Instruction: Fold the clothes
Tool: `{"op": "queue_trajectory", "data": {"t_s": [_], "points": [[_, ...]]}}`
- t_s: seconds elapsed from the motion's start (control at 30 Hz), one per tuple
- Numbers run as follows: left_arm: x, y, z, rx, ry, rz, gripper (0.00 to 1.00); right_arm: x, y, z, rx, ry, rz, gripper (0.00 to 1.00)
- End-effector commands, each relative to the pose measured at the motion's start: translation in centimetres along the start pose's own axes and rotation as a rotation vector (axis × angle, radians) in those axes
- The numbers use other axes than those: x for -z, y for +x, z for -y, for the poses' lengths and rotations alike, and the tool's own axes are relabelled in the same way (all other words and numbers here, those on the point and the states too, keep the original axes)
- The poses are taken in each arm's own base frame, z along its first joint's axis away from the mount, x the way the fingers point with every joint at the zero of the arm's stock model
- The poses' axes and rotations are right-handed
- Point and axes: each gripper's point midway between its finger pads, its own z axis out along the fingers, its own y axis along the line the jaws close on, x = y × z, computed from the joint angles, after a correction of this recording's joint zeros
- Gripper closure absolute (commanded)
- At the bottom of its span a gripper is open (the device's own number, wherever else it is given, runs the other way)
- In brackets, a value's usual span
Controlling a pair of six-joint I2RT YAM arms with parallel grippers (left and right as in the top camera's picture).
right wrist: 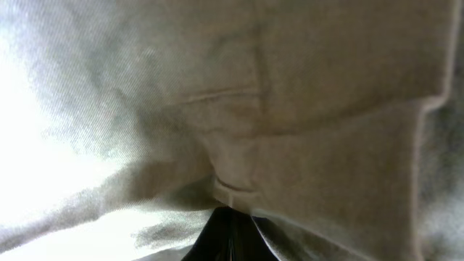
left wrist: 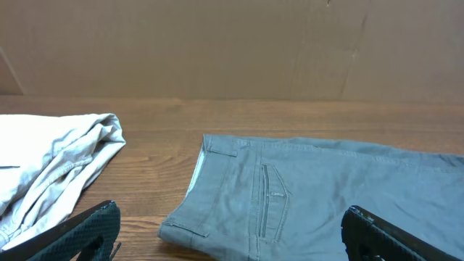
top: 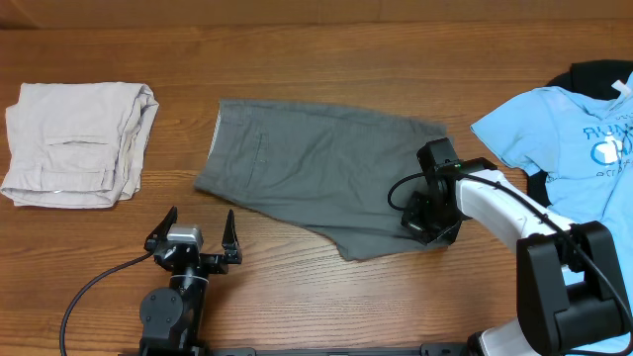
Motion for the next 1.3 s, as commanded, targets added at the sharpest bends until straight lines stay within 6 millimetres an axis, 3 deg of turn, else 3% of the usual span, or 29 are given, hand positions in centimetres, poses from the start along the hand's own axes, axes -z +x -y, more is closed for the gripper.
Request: {"op": "queue_trajectory", "data": {"t_s": [0.0,0.33,0.53,0.7,0.93,1.03,1.27], "points": [[0.0,-0.1,0.0,0.009,0.0,0.01,0.0,-0.8,-0.8,1.1,-0.042,0.055,0.043,0.96],[0.0,-0.1,0.0,0.009,0.0,0.01,0.0,-2.7,-3.7,3.4,-0.148,0.099,0.073,0.96],[0.0,-0.1,0.0,0.009,0.0,0.01,0.0,-2.2,-6.2,3.7,-0.2,0.053,0.131,0.96],[0.0,-0.1,0.0,0.009,0.0,0.01,0.0,-1.7,-8.2,2.8,-0.199,0.001,0.195,0.96],[0.0,-0.1,0.0,0.009,0.0,0.01,0.0,-1.6,-7.7,1.8,-0.159,-0.047,0.157,0.89],[0.0,-0.1,0.0,0.009,0.0,0.01,0.0,-0.8,-7.5,0.5,-0.102,-0.098,0.118,0.85],[0.0,-0.1,0.0,0.009,0.0,0.01,0.0,4.5,-8.8,-2.2,-0.047,-0.139,0.1,0.81]]}}
